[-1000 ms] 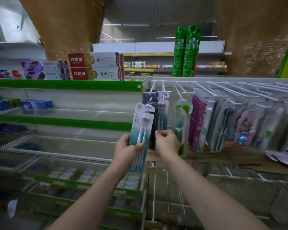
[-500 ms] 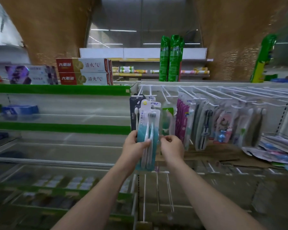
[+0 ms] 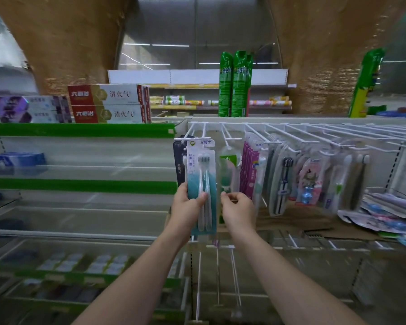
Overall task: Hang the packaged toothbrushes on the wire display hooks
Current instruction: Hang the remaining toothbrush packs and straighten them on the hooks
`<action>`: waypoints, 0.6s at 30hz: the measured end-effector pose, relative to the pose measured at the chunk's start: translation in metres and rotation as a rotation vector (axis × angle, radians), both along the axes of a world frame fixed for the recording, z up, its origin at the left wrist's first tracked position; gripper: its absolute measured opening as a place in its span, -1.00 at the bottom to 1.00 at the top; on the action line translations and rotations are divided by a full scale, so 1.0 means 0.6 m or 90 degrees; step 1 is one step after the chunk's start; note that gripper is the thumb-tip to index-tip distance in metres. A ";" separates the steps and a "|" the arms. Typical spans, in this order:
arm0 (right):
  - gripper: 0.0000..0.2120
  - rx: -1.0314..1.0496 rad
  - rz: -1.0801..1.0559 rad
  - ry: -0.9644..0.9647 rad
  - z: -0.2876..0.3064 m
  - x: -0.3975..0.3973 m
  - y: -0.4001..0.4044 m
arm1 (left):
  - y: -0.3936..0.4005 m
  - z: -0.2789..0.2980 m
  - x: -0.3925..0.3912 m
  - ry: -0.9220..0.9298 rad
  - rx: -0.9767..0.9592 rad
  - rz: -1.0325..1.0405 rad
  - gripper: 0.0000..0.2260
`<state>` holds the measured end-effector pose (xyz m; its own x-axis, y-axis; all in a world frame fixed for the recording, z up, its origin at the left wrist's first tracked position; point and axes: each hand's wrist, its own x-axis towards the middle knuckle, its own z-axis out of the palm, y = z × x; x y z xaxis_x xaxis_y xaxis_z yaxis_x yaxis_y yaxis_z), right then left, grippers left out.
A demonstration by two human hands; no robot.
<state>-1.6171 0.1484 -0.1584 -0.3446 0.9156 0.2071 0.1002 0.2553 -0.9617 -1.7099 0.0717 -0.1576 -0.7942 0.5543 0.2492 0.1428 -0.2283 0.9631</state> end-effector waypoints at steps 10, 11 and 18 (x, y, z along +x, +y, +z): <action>-0.83 0.016 0.008 -0.006 0.008 -0.011 0.010 | 0.034 -0.002 -0.020 -0.014 -0.042 -0.002 -0.79; -0.84 0.019 0.010 -0.010 0.009 -0.012 0.010 | 0.040 -0.001 -0.024 -0.013 -0.053 0.002 -0.80; -0.87 0.031 0.030 -0.017 -0.004 -0.018 0.025 | 0.076 0.006 -0.043 0.019 -0.161 0.030 -0.82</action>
<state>-1.6282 0.1636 -0.1607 -0.3931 0.8875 0.2405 0.1132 0.3062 -0.9452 -1.7359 0.1173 -0.1541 -0.8147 0.5649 0.1311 0.1772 0.0272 0.9838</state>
